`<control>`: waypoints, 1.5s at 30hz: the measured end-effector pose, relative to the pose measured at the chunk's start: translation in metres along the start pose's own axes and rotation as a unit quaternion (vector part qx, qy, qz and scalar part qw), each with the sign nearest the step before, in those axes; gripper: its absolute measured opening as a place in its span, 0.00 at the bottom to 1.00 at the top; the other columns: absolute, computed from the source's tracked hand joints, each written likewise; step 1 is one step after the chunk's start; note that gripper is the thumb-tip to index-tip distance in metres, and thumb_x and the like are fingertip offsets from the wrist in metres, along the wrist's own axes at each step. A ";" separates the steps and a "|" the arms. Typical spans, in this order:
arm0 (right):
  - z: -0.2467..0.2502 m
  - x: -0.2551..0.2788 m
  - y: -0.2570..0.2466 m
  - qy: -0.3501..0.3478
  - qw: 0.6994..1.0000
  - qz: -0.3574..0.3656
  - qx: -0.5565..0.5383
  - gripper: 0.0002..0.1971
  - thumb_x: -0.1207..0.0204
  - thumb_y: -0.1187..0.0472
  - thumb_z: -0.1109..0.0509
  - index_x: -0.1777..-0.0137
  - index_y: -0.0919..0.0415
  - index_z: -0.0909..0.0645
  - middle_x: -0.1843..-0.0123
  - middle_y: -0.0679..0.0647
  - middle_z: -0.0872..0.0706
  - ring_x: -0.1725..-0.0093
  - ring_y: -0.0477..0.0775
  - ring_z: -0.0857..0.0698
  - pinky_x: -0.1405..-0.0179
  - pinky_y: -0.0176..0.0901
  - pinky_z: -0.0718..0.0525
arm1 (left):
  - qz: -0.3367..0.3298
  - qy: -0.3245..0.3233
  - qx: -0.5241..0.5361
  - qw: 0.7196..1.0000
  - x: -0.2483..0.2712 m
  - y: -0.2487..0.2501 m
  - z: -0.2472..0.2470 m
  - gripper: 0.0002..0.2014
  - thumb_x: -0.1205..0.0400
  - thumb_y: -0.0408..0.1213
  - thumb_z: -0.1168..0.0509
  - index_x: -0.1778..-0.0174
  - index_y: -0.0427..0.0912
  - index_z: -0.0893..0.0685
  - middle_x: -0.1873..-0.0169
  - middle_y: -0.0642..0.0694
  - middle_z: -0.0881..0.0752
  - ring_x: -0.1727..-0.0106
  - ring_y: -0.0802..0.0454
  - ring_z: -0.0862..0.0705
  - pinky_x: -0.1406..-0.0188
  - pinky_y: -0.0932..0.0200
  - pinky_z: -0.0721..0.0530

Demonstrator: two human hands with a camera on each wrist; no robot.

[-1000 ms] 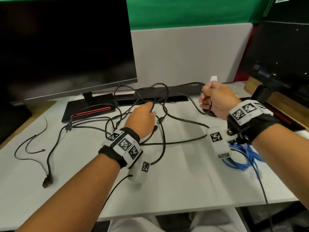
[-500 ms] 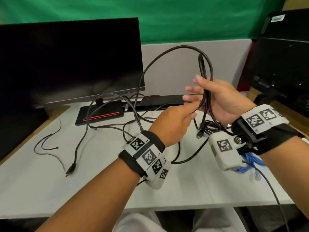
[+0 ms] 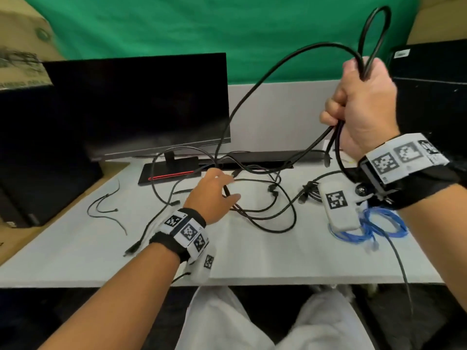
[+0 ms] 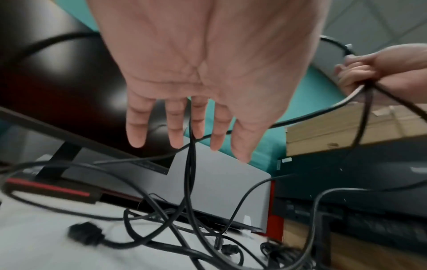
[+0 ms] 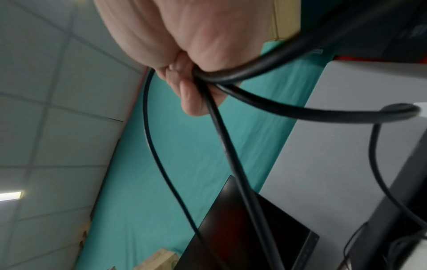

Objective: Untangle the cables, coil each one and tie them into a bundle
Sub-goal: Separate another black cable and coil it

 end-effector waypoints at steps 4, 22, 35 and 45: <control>-0.005 0.015 -0.014 -0.033 0.999 0.016 -0.011 0.07 0.10 0.59 0.42 0.51 0.56 0.36 0.73 0.52 0.42 0.78 0.49 0.45 0.79 0.38 0.36 | 0.103 -0.007 0.231 0.967 -0.011 0.003 0.012 0.21 0.18 0.61 0.35 0.37 0.51 0.18 0.39 0.47 0.15 0.43 0.49 0.14 0.44 0.48 0.12; 0.040 0.065 0.061 -0.165 0.908 -0.234 0.307 0.10 0.17 0.58 0.30 0.40 0.61 0.20 0.73 0.51 0.23 0.82 0.50 0.30 0.83 0.40 0.28 | 0.073 -0.035 0.247 0.966 -0.034 0.012 0.036 0.09 0.12 0.31 0.44 0.45 0.45 0.19 0.64 0.47 0.17 0.60 0.52 0.10 0.73 0.55 0.14; 0.007 0.044 0.079 -0.292 0.728 -0.224 0.578 0.17 0.22 0.40 0.30 0.49 0.55 0.16 0.63 0.54 0.16 0.69 0.50 0.16 0.78 0.38 0.16 | 0.042 -0.031 -0.014 0.999 -0.049 0.034 0.076 0.19 0.11 0.46 0.40 0.56 0.33 0.16 0.68 0.41 0.13 0.75 0.49 0.12 0.79 0.54 0.14; 0.035 0.005 0.042 -0.287 0.856 -0.241 0.356 0.11 0.27 0.65 0.22 0.46 0.57 0.15 0.50 0.69 0.12 0.64 0.54 0.15 0.54 0.55 0.09 | 0.074 0.044 0.040 0.996 -0.058 -0.008 0.090 0.23 0.13 0.57 0.40 0.59 0.38 0.23 0.72 0.41 0.19 0.79 0.49 0.17 0.80 0.53 0.12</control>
Point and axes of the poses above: each hand's wrist, its own x-axis away from the middle knuckle, its own z-axis out of the back of the hand, y = z × x, the point moved 1 cm from there along -x, towards the middle knuckle
